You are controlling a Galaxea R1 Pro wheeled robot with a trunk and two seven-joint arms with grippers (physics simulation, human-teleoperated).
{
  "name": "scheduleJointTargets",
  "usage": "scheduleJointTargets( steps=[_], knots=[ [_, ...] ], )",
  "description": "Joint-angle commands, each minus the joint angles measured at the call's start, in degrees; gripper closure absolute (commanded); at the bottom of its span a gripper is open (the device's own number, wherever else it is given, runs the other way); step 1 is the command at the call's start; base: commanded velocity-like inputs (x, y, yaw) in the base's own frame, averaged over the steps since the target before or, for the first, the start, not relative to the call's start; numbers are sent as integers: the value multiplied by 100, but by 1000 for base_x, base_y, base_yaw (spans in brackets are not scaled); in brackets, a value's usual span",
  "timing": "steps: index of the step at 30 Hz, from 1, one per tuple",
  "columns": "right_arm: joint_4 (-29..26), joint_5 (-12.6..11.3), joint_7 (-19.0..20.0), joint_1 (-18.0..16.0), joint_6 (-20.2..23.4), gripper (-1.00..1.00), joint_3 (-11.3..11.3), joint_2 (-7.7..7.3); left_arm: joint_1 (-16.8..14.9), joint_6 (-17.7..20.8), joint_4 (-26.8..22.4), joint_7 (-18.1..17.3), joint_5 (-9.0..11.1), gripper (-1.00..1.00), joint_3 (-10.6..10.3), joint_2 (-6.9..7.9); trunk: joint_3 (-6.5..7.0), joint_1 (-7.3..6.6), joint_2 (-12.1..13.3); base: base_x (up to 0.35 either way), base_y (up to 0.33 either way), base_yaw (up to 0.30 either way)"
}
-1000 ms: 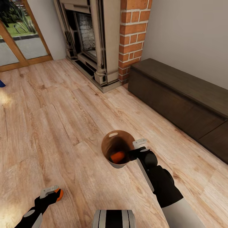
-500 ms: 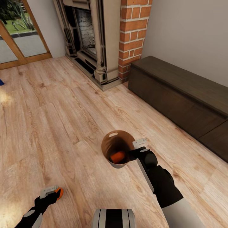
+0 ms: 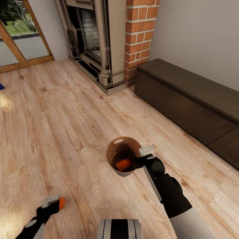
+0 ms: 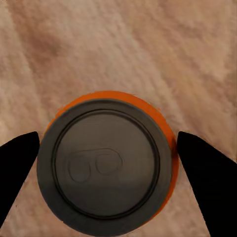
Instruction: Put the three can of soda from the living room inside the tash can in the kitchen.
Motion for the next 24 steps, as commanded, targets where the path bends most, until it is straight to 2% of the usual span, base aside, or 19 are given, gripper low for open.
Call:
scheduleJointTargets(
  steps=[1,6,17,24],
  knots=[
    [-2,-49,10,-1,-6,100,1,1,0,0,-2,2,-7,100,0,0,0,-1,0,0,0,0],
    [-2,-49,10,1,-6,100,1,1,0,0,-6,2,-7,100,-1,0,0,-1,0,0,0,0],
    [-2,-50,10,1,-6,100,5,1,0,0,-1,2,-7,100,-1,0,244,-29,14,0,0,0],
    [-2,-50,10,1,-6,100,7,1,0,0,0,1,-5,100,-1,0,370,-183,295,0,0,0]
  ],
)
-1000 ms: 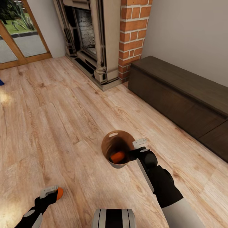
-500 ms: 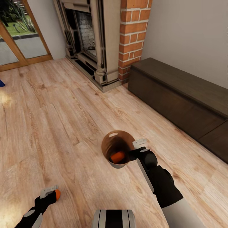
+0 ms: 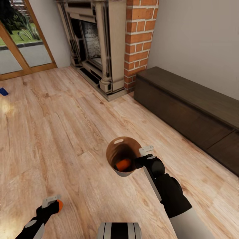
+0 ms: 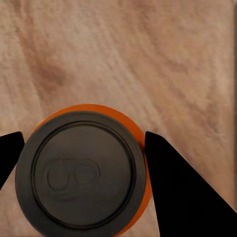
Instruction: Put the three can of soda from the living room inside the tash can in the kitchen.
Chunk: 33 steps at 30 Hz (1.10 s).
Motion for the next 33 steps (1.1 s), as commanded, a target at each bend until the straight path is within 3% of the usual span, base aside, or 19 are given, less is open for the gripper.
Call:
scheduleJointTargets(
  steps=[1,23,33],
  knots=[
    [-2,-45,10,-1,-5,100,-1,1,0,-1,1,-2,-14,100,1,0,19,-23,42,0,0,0],
    [-2,-48,10,-1,-5,100,3,1,0,-1,-7,-2,-15,100,1,0,415,-506,924,0,0,0],
    [-2,-49,10,-1,-8,100,3,1,0,-1,-7,-2,-13,100,1,0,669,-726,1325,0,0,0]
  ],
)
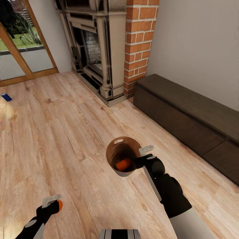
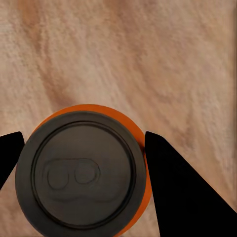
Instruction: Put the three can of soda from the living room inside the tash can in the kitchen.
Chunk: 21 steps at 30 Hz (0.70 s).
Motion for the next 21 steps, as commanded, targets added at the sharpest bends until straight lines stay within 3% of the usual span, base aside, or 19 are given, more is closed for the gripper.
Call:
scheduleJointTargets(
  steps=[1,21],
  knots=[
    [-1,-43,10,-1,-5,100,0,1,0,-1,1,-6,-14,100,1,0,28,-23,42,0,0,0],
    [10,-43,10,7,-19,100,5,1,0,-1,-8,-8,-13,100,1,0,574,-462,844,0,0,0]
  ],
)
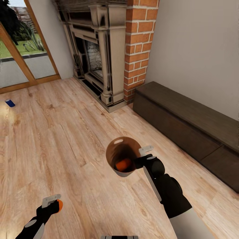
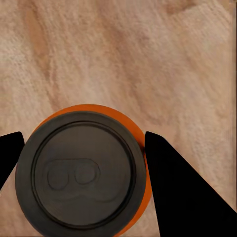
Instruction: Put the three can of soda from the living room inside the tash can in the kitchen.
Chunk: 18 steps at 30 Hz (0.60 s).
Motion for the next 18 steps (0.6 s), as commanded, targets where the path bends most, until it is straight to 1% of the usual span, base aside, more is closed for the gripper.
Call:
scheduleJointTargets(
  steps=[1,18],
  knots=[
    [1,-34,10,-1,-4,100,-1,1,0,-1,1,0,-14,100,1,0,29,-23,42,0,0,0],
    [64,-34,17,0,-13,100,-4,1,0,-1,1,-1,-13,100,1,0,493,-396,724,0,0,0]
  ],
)
